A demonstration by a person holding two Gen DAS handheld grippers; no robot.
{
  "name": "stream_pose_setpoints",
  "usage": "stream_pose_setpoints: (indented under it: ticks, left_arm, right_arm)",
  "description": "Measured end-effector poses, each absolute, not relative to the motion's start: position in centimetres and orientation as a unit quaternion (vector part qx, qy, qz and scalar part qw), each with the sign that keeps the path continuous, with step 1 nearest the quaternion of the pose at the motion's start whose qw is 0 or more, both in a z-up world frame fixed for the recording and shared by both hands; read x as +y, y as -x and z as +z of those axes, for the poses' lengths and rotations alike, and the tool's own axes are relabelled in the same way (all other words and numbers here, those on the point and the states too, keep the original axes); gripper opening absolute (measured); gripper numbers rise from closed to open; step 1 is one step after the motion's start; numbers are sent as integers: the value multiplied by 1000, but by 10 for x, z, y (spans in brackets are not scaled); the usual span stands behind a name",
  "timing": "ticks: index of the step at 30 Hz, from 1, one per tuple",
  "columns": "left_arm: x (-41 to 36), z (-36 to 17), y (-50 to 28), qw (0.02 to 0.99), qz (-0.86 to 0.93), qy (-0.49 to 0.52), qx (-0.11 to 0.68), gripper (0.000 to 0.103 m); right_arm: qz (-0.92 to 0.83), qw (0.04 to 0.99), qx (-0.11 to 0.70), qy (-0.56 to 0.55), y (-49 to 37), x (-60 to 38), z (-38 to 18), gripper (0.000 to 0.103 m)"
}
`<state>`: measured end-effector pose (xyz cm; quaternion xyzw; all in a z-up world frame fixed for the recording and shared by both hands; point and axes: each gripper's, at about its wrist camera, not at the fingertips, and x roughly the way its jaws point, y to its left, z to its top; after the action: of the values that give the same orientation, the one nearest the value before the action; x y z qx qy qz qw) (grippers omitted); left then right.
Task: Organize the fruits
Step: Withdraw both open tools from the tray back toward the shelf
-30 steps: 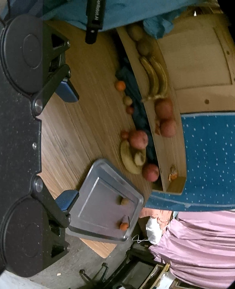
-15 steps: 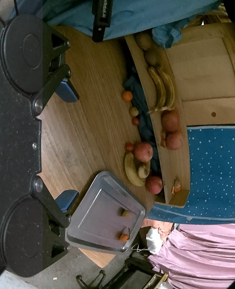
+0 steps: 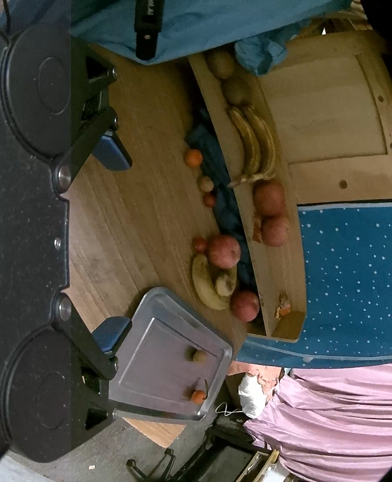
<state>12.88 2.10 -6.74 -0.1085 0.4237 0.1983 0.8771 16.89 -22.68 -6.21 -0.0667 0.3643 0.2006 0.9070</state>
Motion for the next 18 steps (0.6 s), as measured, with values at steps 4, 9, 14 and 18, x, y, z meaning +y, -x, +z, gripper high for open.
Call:
stream_pose_setpoints:
  ticks: [4,9,14,18]
  left_arm:
    - [20,-73,-130,871,186,122,438,103]
    - [24,-78,-135,869,181,154,434,103]
    - [21,-90,-155,859,187,157,451,103]
    - [20,-98,-178,847,210,162,460,103]
  right_arm:
    - [193,909,360,78,-174,-226,-58,102]
    - [199,906,361,98,-185,-225,-62,102]
    - [186,911,352,112,-214,-228,-72,102]
    - [222,910,330,114,-243,-227,-75,102]
